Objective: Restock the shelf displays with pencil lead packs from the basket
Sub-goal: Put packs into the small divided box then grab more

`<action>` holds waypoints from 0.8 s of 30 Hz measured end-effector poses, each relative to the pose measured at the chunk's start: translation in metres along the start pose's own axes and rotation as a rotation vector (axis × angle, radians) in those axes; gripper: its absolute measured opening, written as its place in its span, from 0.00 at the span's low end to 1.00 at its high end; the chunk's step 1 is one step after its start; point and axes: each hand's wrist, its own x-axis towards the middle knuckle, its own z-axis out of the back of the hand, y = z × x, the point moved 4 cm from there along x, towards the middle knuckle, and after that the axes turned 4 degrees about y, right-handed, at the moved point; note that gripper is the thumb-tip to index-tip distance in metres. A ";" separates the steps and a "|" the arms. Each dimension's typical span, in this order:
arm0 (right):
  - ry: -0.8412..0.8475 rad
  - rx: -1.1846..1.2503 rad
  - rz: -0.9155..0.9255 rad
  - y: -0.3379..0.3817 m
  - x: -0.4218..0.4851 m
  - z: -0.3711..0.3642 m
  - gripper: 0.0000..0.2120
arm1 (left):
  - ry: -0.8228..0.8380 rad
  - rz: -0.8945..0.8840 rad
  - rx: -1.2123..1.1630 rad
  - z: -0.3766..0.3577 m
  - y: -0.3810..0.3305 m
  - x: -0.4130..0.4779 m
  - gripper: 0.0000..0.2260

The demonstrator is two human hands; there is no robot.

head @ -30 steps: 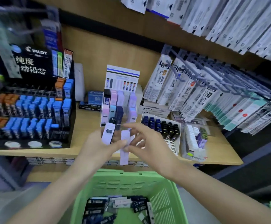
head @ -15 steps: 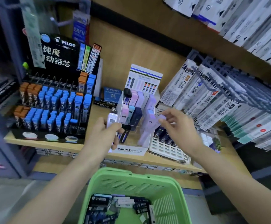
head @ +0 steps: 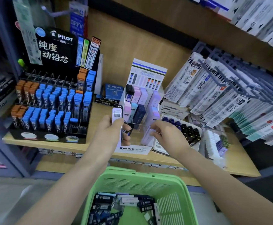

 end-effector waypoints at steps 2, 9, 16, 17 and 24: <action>-0.051 -0.039 0.034 0.001 -0.001 -0.001 0.08 | 0.005 0.013 -0.022 -0.001 -0.001 -0.001 0.06; -0.103 0.006 -0.041 0.002 -0.003 -0.003 0.11 | 0.080 -0.024 0.072 -0.007 0.001 -0.002 0.08; -0.161 0.680 -0.130 0.026 -0.005 0.025 0.03 | 0.132 -0.017 0.215 -0.007 0.007 0.002 0.10; -0.097 0.828 -0.157 0.035 -0.005 0.032 0.07 | 0.140 -0.020 0.227 -0.008 0.008 0.002 0.10; 0.226 0.874 -0.175 0.067 -0.017 0.049 0.14 | 0.195 -0.112 0.395 -0.016 0.009 -0.002 0.08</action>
